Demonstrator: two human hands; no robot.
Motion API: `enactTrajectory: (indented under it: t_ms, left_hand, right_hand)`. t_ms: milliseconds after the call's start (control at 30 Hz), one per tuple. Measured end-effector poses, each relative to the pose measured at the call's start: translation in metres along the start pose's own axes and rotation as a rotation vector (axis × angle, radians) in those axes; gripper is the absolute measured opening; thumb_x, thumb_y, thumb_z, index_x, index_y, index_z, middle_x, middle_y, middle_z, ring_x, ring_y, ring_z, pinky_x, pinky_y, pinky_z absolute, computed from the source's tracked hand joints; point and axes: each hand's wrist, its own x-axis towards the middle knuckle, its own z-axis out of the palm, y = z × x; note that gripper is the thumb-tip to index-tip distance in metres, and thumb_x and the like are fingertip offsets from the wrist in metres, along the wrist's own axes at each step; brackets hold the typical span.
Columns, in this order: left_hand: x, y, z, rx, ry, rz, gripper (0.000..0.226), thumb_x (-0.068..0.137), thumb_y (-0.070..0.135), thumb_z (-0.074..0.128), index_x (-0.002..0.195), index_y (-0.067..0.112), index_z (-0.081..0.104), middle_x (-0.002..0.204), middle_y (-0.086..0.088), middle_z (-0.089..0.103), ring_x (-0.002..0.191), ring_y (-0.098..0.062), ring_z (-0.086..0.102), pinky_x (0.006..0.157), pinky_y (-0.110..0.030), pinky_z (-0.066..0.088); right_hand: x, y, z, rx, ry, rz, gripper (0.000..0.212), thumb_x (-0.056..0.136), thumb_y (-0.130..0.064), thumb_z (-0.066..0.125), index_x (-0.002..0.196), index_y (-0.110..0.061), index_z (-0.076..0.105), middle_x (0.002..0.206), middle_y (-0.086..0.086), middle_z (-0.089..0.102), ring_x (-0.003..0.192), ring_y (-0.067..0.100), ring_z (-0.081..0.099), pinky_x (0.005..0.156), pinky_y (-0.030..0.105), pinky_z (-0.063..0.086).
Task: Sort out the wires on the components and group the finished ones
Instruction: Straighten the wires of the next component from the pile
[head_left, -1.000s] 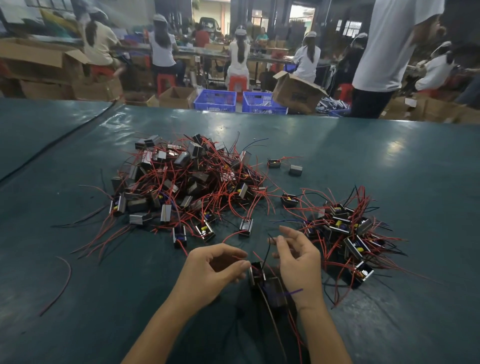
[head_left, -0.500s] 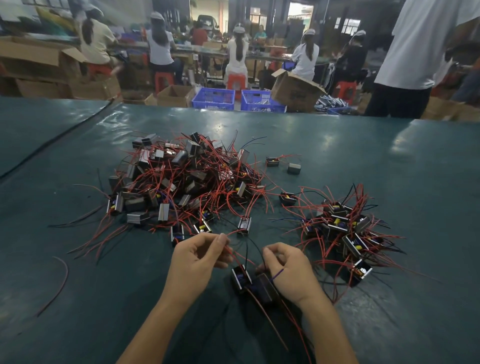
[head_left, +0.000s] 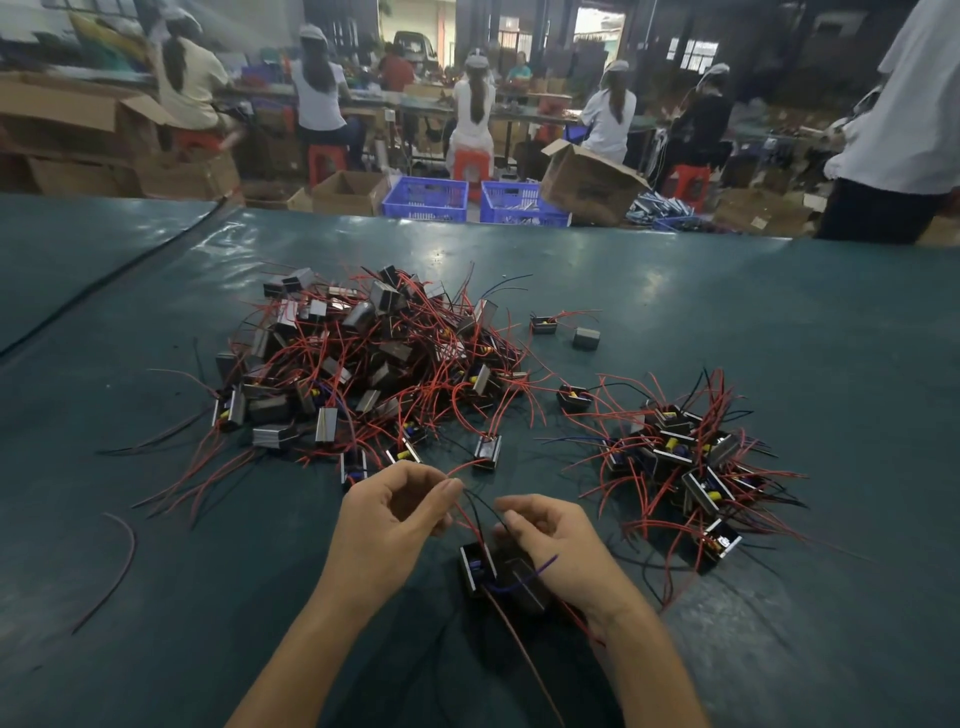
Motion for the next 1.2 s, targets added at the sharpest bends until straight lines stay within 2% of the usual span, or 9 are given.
enactTrajectory:
  t_ms: [167, 467, 600, 667, 867, 967, 1067, 1133, 1200]
  left_hand:
    - [-0.002, 0.004, -0.003, 0.043, 0.045, 0.074, 0.016, 0.072, 0.025, 0.074, 0.082, 0.013, 0.073, 0.073, -0.002, 0.073, 0.062, -0.014, 0.069, 0.062, -0.018, 0.055]
    - [-0.007, 0.006, -0.003, 0.249, 0.139, 0.334, 0.020, 0.078, 0.006, 0.074, 0.093, 0.020, 0.072, 0.074, 0.012, 0.072, 0.068, -0.003, 0.070, 0.066, -0.018, 0.057]
    - [-0.007, 0.004, -0.003, 0.297, 0.168, 0.376, 0.014, 0.083, 0.010, 0.070, 0.095, 0.016, 0.072, 0.075, 0.011, 0.070, 0.067, -0.004, 0.069, 0.064, -0.024, 0.058]
    - [-0.007, 0.005, -0.003, 0.293, 0.161, 0.359, 0.013, 0.083, 0.016, 0.068, 0.095, 0.015, 0.072, 0.072, 0.011, 0.069, 0.065, -0.006, 0.069, 0.063, -0.027, 0.058]
    - [-0.004, 0.006, -0.003, 0.082, 0.113, 0.150, 0.011, 0.083, 0.004, 0.071, 0.088, 0.013, 0.072, 0.075, -0.002, 0.072, 0.062, -0.015, 0.070, 0.060, -0.023, 0.057]
    - [-0.002, 0.007, -0.003, 0.048, 0.081, 0.113, 0.011, 0.082, 0.001, 0.071, 0.084, 0.012, 0.074, 0.073, -0.004, 0.073, 0.062, -0.017, 0.071, 0.060, -0.024, 0.057]
    - [-0.003, 0.009, -0.002, 0.040, 0.046, 0.109, 0.007, 0.080, 0.008, 0.072, 0.084, 0.012, 0.075, 0.072, -0.004, 0.074, 0.062, -0.015, 0.071, 0.060, -0.021, 0.056]
    - [-0.005, 0.010, -0.002, 0.035, 0.017, 0.110, 0.011, 0.075, 0.015, 0.073, 0.086, 0.012, 0.075, 0.073, -0.002, 0.074, 0.063, -0.014, 0.071, 0.060, -0.019, 0.056]
    - [-0.006, 0.011, -0.004, 0.010, -0.016, 0.087, 0.018, 0.071, 0.020, 0.074, 0.087, 0.013, 0.075, 0.076, -0.002, 0.075, 0.067, -0.015, 0.072, 0.062, -0.018, 0.056]
  right_hand:
    - [-0.003, -0.003, 0.000, 0.073, -0.028, 0.018, 0.017, 0.096, -0.005, 0.057, 0.101, -0.016, 0.068, 0.070, -0.002, 0.074, 0.069, 0.009, 0.071, 0.069, 0.022, 0.054]
    - [-0.006, -0.005, -0.002, -0.058, -0.074, 0.036, 0.018, 0.098, -0.018, 0.058, 0.084, -0.014, 0.069, 0.071, 0.000, 0.072, 0.074, 0.017, 0.066, 0.083, 0.040, 0.053]
    - [-0.005, -0.007, -0.004, -0.043, -0.121, 0.042, 0.017, 0.098, -0.016, 0.056, 0.084, -0.014, 0.065, 0.074, 0.011, 0.062, 0.068, 0.025, 0.052, 0.056, 0.029, 0.044]
    - [-0.005, -0.007, -0.002, -0.008, -0.141, 0.037, 0.019, 0.098, -0.016, 0.056, 0.081, -0.014, 0.064, 0.073, 0.008, 0.064, 0.068, 0.025, 0.052, 0.054, 0.025, 0.039]
    - [-0.003, -0.006, 0.001, 0.042, -0.064, 0.096, 0.037, 0.100, -0.031, 0.052, 0.075, -0.014, 0.072, 0.067, 0.007, 0.061, 0.036, 0.002, 0.038, 0.034, 0.015, 0.027]
    - [0.000, 0.000, 0.006, 0.062, 0.034, 0.063, 0.038, 0.102, -0.029, 0.049, 0.075, -0.013, 0.072, 0.065, 0.000, 0.066, 0.042, 0.002, 0.051, 0.036, 0.018, 0.037]
    - [0.003, 0.008, 0.007, -0.197, 0.131, -0.078, 0.013, 0.096, -0.018, 0.059, 0.090, -0.021, 0.070, 0.077, -0.002, 0.068, 0.073, 0.008, 0.064, 0.067, 0.024, 0.054]
    - [0.004, 0.010, 0.007, -0.243, 0.156, -0.121, 0.015, 0.092, -0.015, 0.065, 0.102, -0.025, 0.067, 0.079, -0.008, 0.063, 0.068, 0.004, 0.059, 0.066, 0.017, 0.049]
    - [0.003, 0.010, 0.008, -0.230, 0.192, -0.170, 0.033, 0.089, -0.013, 0.068, 0.117, -0.027, 0.059, 0.080, -0.007, 0.059, 0.056, -0.001, 0.051, 0.059, 0.014, 0.046]
